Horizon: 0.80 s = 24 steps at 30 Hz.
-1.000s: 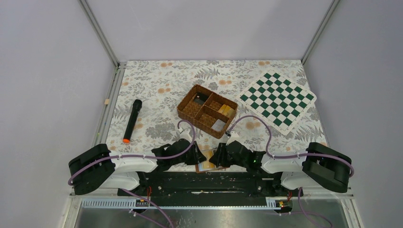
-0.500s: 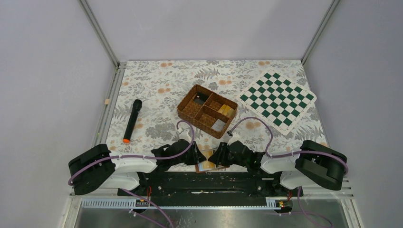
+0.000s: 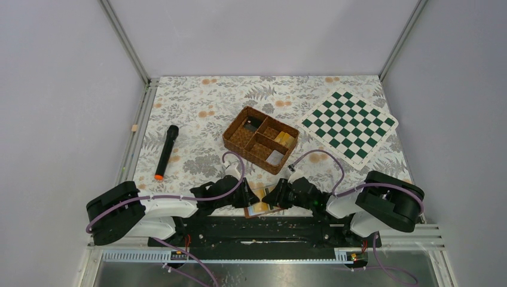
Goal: Take the credit cards out of the card holder
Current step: Remove the credit card from the card holder.
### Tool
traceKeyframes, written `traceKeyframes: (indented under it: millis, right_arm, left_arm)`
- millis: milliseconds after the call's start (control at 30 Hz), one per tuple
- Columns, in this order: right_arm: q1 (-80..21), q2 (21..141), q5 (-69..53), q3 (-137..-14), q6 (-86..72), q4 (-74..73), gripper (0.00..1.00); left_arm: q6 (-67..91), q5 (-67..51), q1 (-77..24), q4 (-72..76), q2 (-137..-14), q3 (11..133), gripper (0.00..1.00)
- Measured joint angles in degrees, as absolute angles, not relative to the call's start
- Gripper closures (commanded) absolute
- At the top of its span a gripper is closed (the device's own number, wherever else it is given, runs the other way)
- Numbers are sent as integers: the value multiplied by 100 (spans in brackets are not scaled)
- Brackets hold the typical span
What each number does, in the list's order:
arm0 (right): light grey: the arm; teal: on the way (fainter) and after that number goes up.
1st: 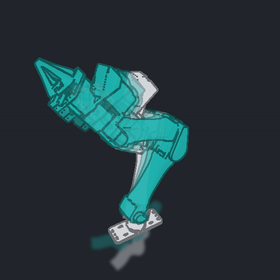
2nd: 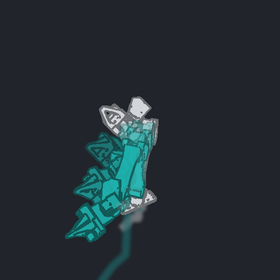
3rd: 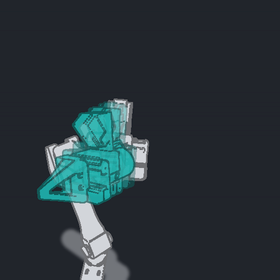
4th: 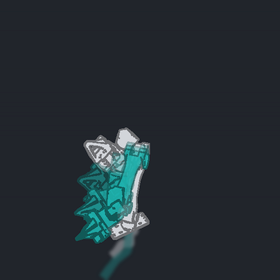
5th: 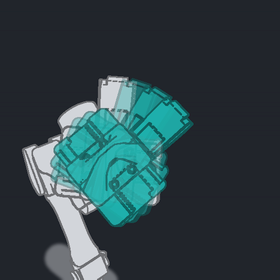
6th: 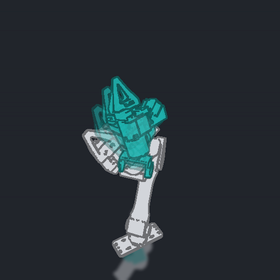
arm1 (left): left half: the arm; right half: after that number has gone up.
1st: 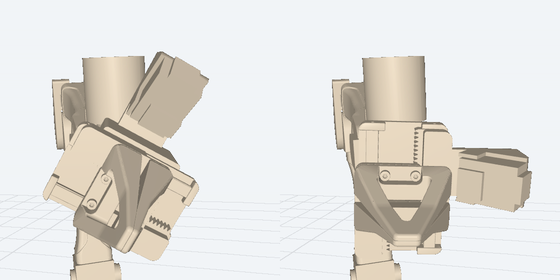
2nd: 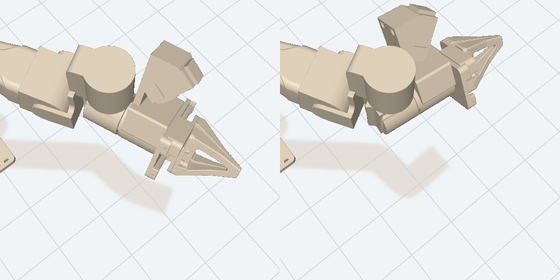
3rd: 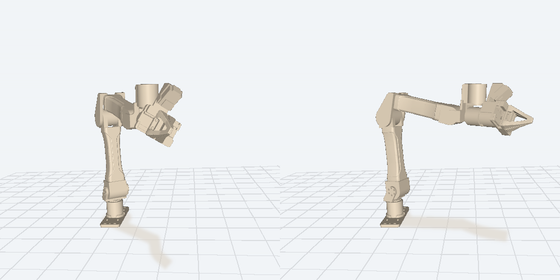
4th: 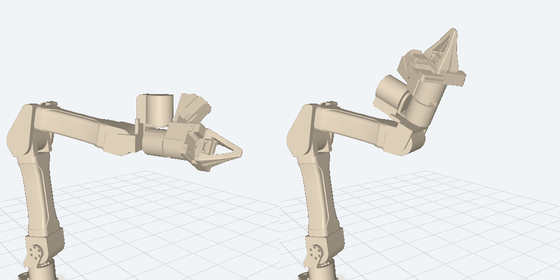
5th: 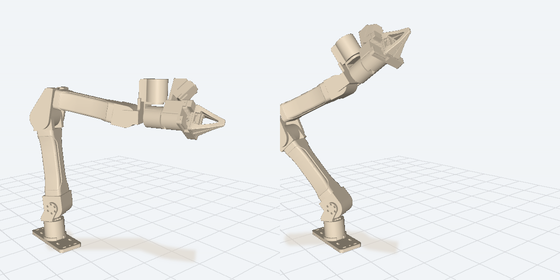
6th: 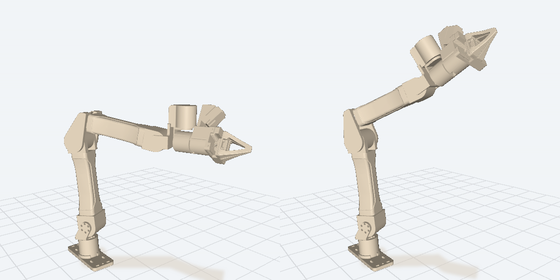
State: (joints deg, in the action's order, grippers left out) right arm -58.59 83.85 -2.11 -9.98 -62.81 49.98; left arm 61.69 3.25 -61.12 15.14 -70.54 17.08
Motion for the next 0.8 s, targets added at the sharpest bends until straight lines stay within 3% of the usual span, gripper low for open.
traceKeyframes:
  millis: [233, 500, 800]
  right_arm:
    - [-5833, 8423, -263, -884, -6353, 5166, 70]
    - [-5830, 8291, -268, -836, -6353, 5054, 69]
    - [-5830, 8270, -283, -840, -6355, 5043, 67]
  left_arm:
    - [6173, 329, -6112, 1413, -6987, 1710, 77]
    - [6042, 596, -6112, 294, -6482, 1905, 77]
    - [5988, 655, -6112, 165, -6539, 1916, 82]
